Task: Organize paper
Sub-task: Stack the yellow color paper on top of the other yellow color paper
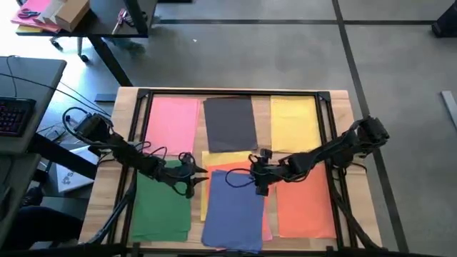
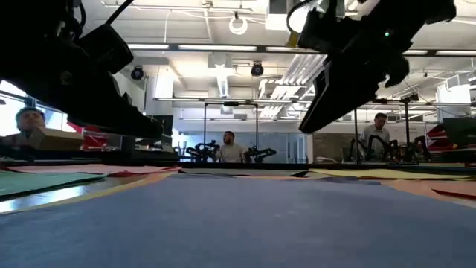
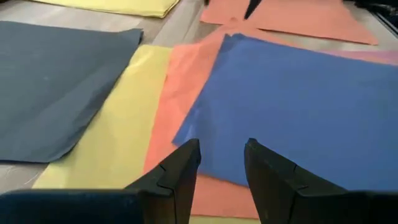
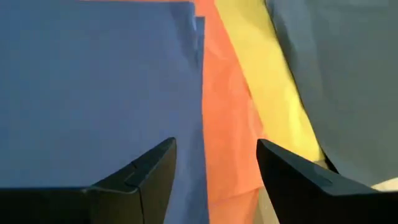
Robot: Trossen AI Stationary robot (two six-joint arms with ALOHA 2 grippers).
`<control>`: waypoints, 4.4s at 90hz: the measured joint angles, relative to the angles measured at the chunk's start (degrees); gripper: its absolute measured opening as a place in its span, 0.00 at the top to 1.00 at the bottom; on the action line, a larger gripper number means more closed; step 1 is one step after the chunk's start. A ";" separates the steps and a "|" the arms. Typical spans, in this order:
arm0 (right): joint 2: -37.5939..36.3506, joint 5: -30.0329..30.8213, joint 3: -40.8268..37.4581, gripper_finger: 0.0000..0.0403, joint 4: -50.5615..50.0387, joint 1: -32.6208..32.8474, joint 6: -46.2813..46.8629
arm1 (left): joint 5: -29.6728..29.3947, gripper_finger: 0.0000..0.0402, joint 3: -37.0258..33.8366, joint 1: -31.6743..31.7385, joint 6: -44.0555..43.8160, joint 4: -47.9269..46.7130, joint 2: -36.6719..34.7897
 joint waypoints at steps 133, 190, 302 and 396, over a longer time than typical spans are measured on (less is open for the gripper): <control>1.83 -17.53 7.10 0.48 6.11 -20.99 -23.81 | 11.39 0.71 -0.92 20.55 12.62 -2.21 -14.29; 5.05 -18.39 7.10 0.48 0.92 -19.46 -24.45 | 14.46 0.71 -0.92 21.27 13.16 -6.93 -10.58; 8.47 -25.26 5.58 0.48 -12.17 -15.74 -7.85 | 14.21 0.71 1.46 18.52 9.09 -5.53 9.07; 7.30 -6.54 5.79 0.48 -8.15 -13.72 1.74 | 13.17 0.71 1.19 15.99 10.87 -16.49 -5.26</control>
